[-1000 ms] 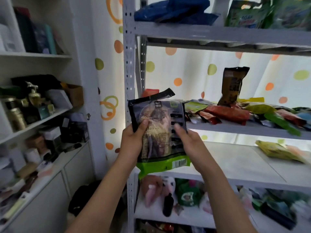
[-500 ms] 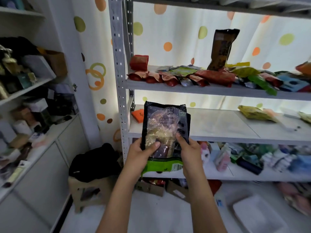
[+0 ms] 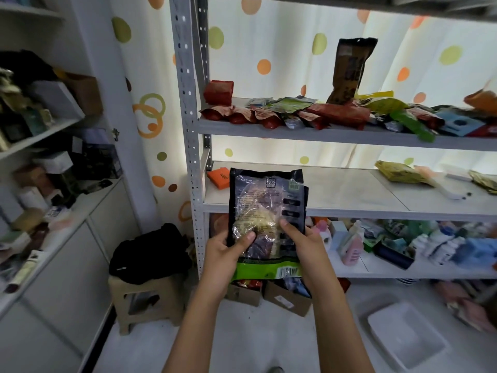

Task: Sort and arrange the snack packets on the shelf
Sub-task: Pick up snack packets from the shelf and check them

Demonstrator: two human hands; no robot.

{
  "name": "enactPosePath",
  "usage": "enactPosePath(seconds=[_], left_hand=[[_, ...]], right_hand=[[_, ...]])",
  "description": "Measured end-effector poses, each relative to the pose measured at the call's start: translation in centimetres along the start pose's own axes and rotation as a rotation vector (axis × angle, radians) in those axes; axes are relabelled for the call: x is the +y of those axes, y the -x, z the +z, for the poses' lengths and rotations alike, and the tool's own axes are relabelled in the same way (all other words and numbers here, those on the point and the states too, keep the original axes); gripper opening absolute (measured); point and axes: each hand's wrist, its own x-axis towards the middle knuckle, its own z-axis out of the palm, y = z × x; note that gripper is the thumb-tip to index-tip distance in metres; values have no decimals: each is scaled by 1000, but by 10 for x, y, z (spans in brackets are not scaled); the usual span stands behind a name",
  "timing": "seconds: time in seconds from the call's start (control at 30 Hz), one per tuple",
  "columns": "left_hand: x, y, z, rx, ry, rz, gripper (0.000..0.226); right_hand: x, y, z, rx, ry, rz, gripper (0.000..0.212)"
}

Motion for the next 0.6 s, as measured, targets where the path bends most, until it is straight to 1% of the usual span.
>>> enactPosePath(seconds=[0.1, 0.2, 0.27, 0.37, 0.43, 0.47, 0.5, 0.57, 0.6], left_hand=[[3, -3, -5, -7, -8, 5, 26], [2, -6, -9, -16, -5, 7, 29], [-2, -8, -12, -20, 6, -2, 31], [-9, -14, -13, 9, -34, 18, 43], [-13, -18, -11, 152, -159, 82, 43], [-13, -17, -9, 237, -263, 129, 41], [-12, -17, -7, 287, -373, 184, 37], [-13, -19, -8, 258, -521, 277, 26], [-15, -21, -11, 218, -537, 288, 25]], right_hand=[[1, -1, 0, -64, -39, 11, 26], [5, 0, 0, -154, -1, 15, 31], [9, 0, 3, -131, 3, -10, 24], [14, 0, 13, -39, -69, -34, 8], [20, -2, 20, 30, -51, -30, 4], [21, -4, 23, 57, -33, -22, 6], [22, -5, 26, 73, -31, -5, 9], [22, -8, 31, 68, -55, 28, 14], [22, -8, 32, 44, -66, 33, 17]])
